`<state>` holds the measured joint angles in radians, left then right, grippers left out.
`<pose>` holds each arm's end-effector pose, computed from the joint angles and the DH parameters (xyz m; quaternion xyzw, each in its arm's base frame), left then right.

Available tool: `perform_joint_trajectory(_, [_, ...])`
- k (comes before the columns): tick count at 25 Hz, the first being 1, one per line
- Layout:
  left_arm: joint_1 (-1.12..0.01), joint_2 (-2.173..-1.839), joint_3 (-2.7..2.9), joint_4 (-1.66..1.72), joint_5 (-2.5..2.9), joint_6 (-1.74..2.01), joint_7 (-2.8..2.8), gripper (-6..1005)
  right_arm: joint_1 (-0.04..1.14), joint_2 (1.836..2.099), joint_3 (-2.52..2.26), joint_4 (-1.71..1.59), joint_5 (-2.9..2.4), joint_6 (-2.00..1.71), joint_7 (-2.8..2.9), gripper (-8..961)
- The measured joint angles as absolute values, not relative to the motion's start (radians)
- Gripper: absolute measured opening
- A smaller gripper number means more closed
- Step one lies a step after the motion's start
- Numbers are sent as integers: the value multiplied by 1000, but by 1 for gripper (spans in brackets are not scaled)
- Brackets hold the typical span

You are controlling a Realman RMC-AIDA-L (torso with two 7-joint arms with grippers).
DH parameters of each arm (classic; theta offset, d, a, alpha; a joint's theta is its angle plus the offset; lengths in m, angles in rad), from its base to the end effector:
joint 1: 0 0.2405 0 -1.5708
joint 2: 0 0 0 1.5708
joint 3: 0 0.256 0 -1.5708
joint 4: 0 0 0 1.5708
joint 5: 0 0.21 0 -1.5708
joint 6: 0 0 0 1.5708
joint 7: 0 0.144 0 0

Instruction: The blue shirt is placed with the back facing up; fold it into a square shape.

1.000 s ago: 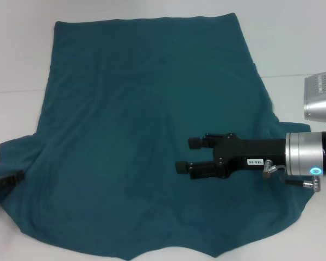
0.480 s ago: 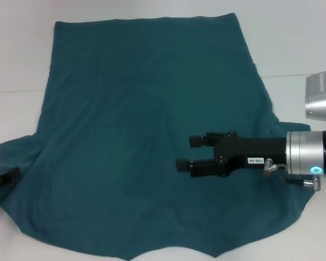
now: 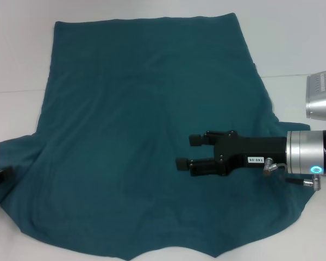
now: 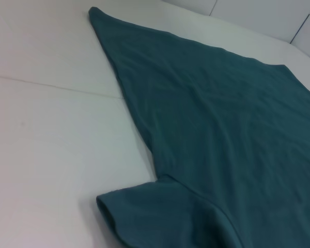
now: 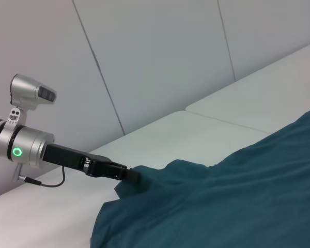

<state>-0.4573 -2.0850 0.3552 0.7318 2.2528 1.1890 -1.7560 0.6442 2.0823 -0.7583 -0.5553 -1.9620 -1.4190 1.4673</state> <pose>-0.3679 0.3334 0.0517 -0.7803 -0.4904 -0.1760 0.3459 0.2332 0.3600 -0.0260 -0.9327 0.2455 0.2371 0.1164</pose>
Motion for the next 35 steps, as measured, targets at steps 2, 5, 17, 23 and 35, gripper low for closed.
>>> perform_joint_trajectory(2, [-458,-2085,356,732,2253,1189,-1756,435,644,2083,-757,-555,-1962,-1419,1467,913])
perform_joint_trajectory(5, [-458,-2085,358,732,2254,1189,-1756,251,644,2083,-756,-555,-1962,-1419,1465,913])
perform_joint_trajectory(17, [-460,-2080,354,755,2263,1174,-1757,10,652,2086,-751,-545,-1956,-1419,1469,913])
perform_joint_trajectory(23, [-463,-2065,348,777,2280,1142,-1760,17,661,2089,-754,-523,-1949,-1408,1473,913])
perform_joint_trajectory(35, [-493,-2051,354,798,2280,1113,-1768,31,673,2092,-761,-494,-1936,-1394,1473,913])
